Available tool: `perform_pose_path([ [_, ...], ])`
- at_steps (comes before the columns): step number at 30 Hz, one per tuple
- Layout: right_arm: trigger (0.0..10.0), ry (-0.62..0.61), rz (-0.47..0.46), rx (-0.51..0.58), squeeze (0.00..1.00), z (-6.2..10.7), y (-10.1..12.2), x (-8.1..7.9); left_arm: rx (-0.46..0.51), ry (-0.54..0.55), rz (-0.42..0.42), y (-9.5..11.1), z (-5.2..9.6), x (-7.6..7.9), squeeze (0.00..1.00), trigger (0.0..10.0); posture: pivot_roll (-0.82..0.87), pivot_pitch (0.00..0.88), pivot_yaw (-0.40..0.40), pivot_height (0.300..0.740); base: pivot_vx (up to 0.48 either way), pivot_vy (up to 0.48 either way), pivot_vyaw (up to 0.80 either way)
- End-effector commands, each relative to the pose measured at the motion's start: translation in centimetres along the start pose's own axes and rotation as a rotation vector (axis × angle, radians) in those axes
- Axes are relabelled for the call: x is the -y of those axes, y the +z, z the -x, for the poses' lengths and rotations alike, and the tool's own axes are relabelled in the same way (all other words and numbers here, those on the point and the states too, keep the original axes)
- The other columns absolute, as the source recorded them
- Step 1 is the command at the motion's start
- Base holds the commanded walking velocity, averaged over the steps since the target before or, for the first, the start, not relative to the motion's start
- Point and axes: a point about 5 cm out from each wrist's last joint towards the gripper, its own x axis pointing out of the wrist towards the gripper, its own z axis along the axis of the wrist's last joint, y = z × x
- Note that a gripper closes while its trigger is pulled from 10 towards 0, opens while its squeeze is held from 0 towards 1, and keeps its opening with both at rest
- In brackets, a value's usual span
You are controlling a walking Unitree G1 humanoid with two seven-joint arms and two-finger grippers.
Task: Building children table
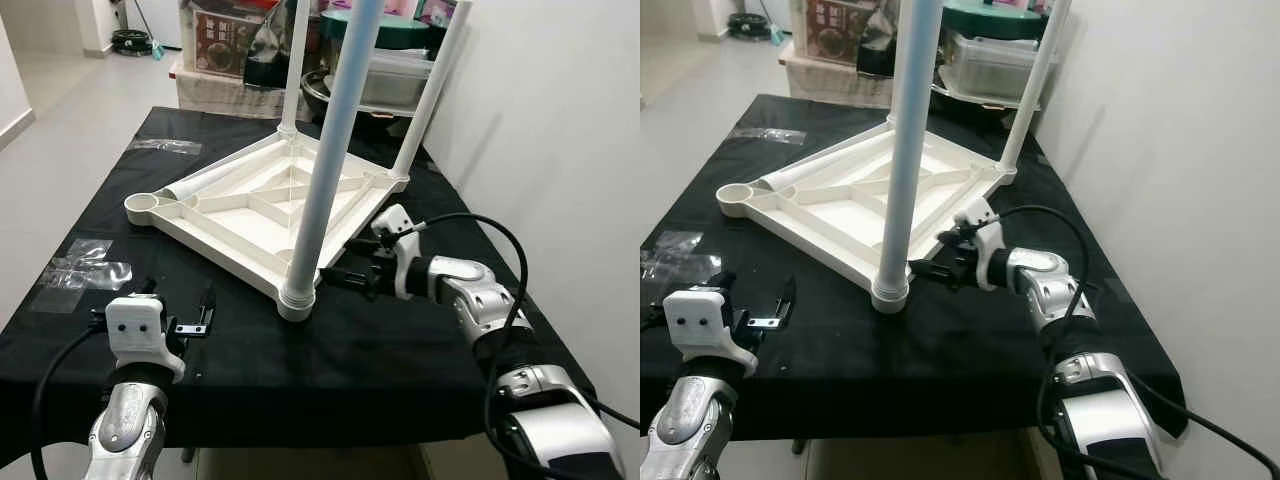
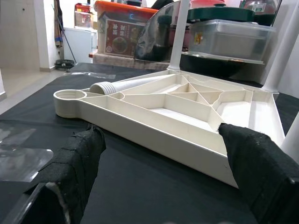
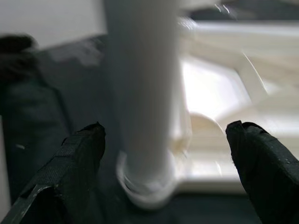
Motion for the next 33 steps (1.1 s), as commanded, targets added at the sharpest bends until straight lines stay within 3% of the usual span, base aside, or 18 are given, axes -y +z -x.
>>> perform_pose_path([
  [1,10.0,0.020,0.009,0.034,0.00,0.0,0.3,-0.1,-0.006,-0.011,0.008,-0.2,0.0,0.2,0.00,10.0,0.09,0.000,-0.171,0.740,0.000,0.000,0.00],
  [8,10.0,0.103,0.050,0.063,0.00,-1.5,0.9,-0.9,-0.005,-0.018,0.009,-0.1,-0.1,0.3,0.00,10.0,0.10,0.000,-0.175,0.740,0.000,0.000,0.00],
  [12,10.0,0.000,0.030,0.080,0.00,-2.6,1.6,-0.3,-0.003,-0.019,0.010,-0.1,-0.1,0.4,0.00,10.0,0.10,0.000,-0.180,0.740,0.000,0.000,0.00],
  [14,10.0,-0.142,-0.026,0.137,0.00,-3.9,2.8,0.5,-0.002,-0.022,0.012,-0.1,-0.1,0.5,0.00,10.0,0.10,0.000,-0.181,0.740,0.000,0.000,0.00],
  [19,10.0,-0.185,-0.082,0.210,0.00,-4.8,3.9,0.3,-0.002,-0.025,0.014,0.0,-0.2,0.6,0.00,10.0,0.10,0.000,-0.181,0.740,0.000,0.000,0.00],
  [20,5.5,-0.184,-0.109,0.239,0.00,-5.2,4.1,0.0,-0.002,-0.025,0.015,0.0,-0.2,0.6,0.00,10.0,0.10,0.000,-0.181,0.740,0.000,0.000,0.00],
  [21,0.0,-0.183,-0.129,0.258,0.00,-5.5,4.1,-0.2,-0.002,-0.025,0.015,0.0,-0.2,0.6,0.00,10.0,0.10,0.000,-0.181,0.740,0.000,0.000,0.00],
  [22,0.0,-0.183,-0.129,0.258,0.00,-5.5,4.1,-0.2,-0.002,-0.025,0.015,0.0,-0.2,0.6,0.00,10.0,0.10,0.000,-0.181,0.740,0.000,0.000,0.00],
  [24,0.0,-0.331,-0.186,0.176,0.00,-5.7,2.8,0.4,-0.004,-0.026,0.017,-0.1,-0.1,0.7,0.00,10.0,0.10,0.000,-0.185,0.740,0.000,0.000,0.00],
  [25,0.0,-0.331,-0.186,0.176,0.00,-5.7,2.8,0.4,-0.004,-0.026,0.017,-0.1,-0.1,0.7,0.00,10.0,0.10,0.000,-0.185,0.740,0.000,0.000,0.00],
  [26,0.0,-0.518,-0.239,0.113,0.00,-5.1,1.6,1.5,-0.005,-0.026,0.017,-0.1,-0.1,0.7,0.00,10.0,0.10,0.000,-0.185,0.740,0.000,0.000,0.00],
  [28,0.0,-0.518,-0.239,0.113,0.00,-5.1,1.6,1.5,-0.005,-0.026,0.017,-0.1,-0.1,0.7,0.00,10.0,0.10,0.000,-0.185,0.740,0.000,0.000,0.00],
  [29,0.0,-0.648,-0.273,0.067,0.00,-4.6,0.8,2.1,-0.005,-0.025,0.018,-0.1,-0.1,0.7,0.00,10.0,0.10,0.000,-0.185,0.740,0.000,0.000,0.00],
  [30,0.0,-0.648,-0.273,0.067,0.00,-4.6,0.8,2.1,-0.005,-0.025,0.018,-0.1,-0.1,0.7,0.00,10.0,0.10,0.000,-0.185,0.740,0.000,0.000,0.00],
  [32,0.0,-1.161,-0.457,0.012,0.00,-0.4,-3.3,4.0,-0.011,-0.025,0.019,-0.2,0.1,0.7,0.00,10.0,0.08,0.000,-0.180,0.740,0.000,0.000,0.00],
  [33,0.0,-1.333,-0.514,-0.008,0.00,1.3,-5.0,4.0,-0.014,-0.024,0.019,-0.3,0.2,0.7,0.00,10.0,0.08,0.000,-0.173,0.740,0.000,0.000,0.00],
])
